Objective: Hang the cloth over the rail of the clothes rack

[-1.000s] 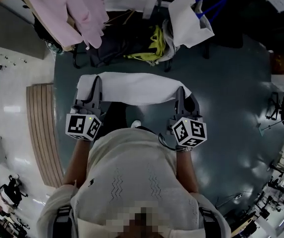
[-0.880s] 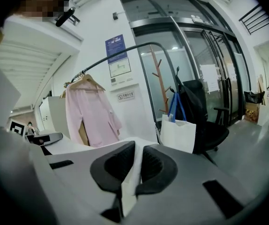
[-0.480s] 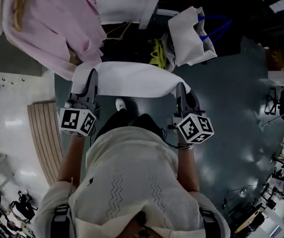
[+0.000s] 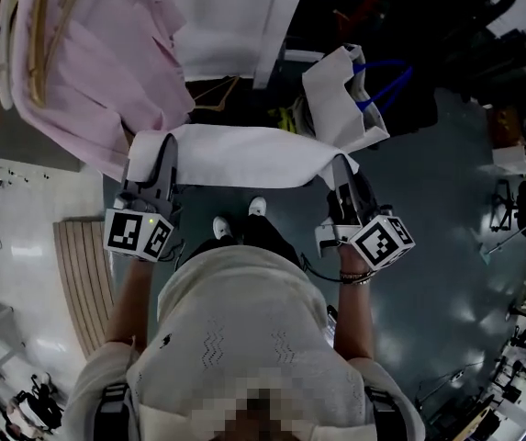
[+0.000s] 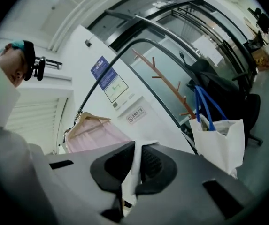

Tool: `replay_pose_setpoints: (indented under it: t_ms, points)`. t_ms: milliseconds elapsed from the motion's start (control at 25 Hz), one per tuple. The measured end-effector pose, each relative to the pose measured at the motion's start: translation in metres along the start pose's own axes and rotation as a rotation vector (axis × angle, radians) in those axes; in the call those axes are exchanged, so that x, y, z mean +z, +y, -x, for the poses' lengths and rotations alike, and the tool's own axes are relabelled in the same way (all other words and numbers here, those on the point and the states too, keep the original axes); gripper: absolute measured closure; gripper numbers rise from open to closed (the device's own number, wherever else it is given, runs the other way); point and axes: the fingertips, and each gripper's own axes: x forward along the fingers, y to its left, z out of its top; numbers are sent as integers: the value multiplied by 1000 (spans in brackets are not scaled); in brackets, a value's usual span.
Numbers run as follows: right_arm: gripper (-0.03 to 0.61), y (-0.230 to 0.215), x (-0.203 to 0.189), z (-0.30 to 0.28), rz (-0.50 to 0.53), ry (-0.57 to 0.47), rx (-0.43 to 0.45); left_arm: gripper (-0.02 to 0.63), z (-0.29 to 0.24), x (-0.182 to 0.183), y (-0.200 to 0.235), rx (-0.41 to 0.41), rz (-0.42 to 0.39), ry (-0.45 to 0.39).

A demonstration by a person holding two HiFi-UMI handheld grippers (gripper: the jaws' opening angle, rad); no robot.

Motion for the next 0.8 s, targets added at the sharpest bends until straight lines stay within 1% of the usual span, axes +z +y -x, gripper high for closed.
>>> replay_pose_setpoints:
  t_ms: [80,160,280,360,480,560,640,720,800]
  points:
    - [558,2,24,-7,90,-11,16,600,-14,21,-9,-5,-60,-32]
    - [558,6,51,-18,203,-16,38,598,-29,45,-15,-1,-121,-70]
    - [558,17,93,-34,340,-46,92,598,-49,82,-26,4,-206,-129]
    - [558,27,123,-41,377,-76,135,600,-60,108,-33,2,-246,-167]
    - [558,45,167,-44,380,-111,207,598,-73,148,-41,9,-285,-223]
    - [558,59,194,-47,415,-120,245,598,-79,176,-43,24,-325,-268]
    - [558,74,215,-53,508,-126,258,599,-83,200,-43,46,-412,-301]
    - [558,92,232,-59,634,-156,259,598,-85,221,-43,61,-496,-325]
    - [558,112,248,-65,730,-193,263,598,-86,243,-41,66,-533,-347]
